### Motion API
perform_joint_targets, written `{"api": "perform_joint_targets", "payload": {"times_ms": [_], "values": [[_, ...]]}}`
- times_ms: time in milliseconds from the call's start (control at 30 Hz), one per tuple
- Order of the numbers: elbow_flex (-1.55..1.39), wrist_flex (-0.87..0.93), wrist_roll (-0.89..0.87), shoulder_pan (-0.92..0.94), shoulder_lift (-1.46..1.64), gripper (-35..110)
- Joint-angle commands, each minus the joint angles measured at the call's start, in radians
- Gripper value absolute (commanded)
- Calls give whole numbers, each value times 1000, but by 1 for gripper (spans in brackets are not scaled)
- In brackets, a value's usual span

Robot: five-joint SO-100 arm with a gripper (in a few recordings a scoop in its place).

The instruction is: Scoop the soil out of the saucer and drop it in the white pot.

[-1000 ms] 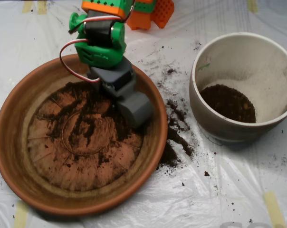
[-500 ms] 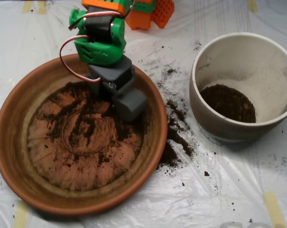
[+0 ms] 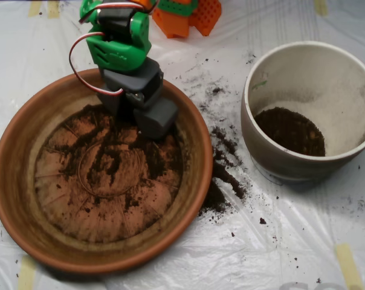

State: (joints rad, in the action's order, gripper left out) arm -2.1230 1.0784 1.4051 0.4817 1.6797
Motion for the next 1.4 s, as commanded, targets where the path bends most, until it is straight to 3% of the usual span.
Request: {"api": "perform_joint_targets", "payload": {"times_ms": [0, 300, 433, 700, 1033, 1367], "values": [[8, -2, 40, 72, 5, 15], [143, -26, 14, 133, -121, 0], [225, 23, -41, 135, -163, 0], [400, 201, -311, 34, -110, -1], [661, 454, -736, -233, 18, -1], [1046, 641, -980, -440, 11, -1]]}}
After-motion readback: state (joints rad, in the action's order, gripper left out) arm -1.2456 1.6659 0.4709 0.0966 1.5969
